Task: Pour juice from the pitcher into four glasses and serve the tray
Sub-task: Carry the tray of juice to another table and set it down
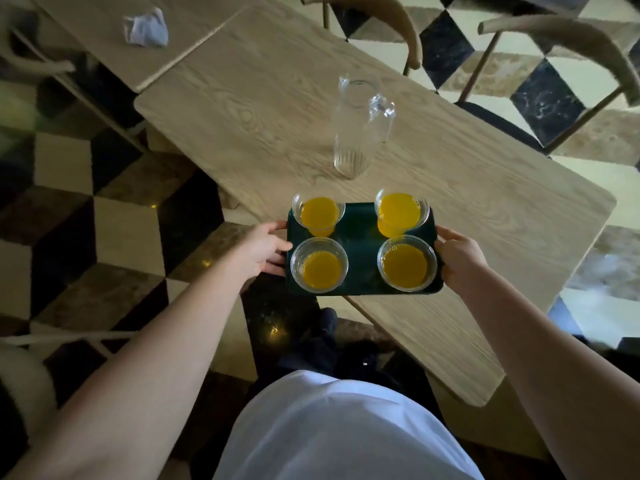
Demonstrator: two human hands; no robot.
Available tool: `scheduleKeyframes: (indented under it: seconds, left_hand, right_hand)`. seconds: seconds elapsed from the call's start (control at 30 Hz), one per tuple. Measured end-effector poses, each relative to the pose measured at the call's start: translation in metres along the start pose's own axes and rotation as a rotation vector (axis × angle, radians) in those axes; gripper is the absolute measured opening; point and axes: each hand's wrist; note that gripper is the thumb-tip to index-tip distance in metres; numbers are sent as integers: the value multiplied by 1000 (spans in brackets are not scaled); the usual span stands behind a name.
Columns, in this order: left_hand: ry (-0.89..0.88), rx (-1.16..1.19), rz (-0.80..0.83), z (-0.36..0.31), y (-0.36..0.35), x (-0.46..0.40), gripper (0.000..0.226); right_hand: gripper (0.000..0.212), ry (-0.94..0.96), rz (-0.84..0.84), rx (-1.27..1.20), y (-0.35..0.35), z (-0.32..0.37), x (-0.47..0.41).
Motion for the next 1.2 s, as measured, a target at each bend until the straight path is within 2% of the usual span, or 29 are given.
scheduleKeyframes:
  seconds: [0.33, 0.6, 1.2]
  left_hand:
    - [51, 214, -133, 46, 94, 12, 70]
    - [57, 324, -170, 67, 185, 9, 65]
    - [70, 562, -313, 70, 398, -12, 64]
  right_hand:
    - [43, 47, 193, 144, -114, 7, 4]
    - [45, 77, 377, 245, -220, 12, 6]
    - [41, 179, 582, 471, -495, 45, 22]
Point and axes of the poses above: each hand's wrist, its own x-axis away from the middle knuckle, its own y-axis out of the back of the hand, z = x × y, and after that the axes turned 7 degrees about y, right-handed
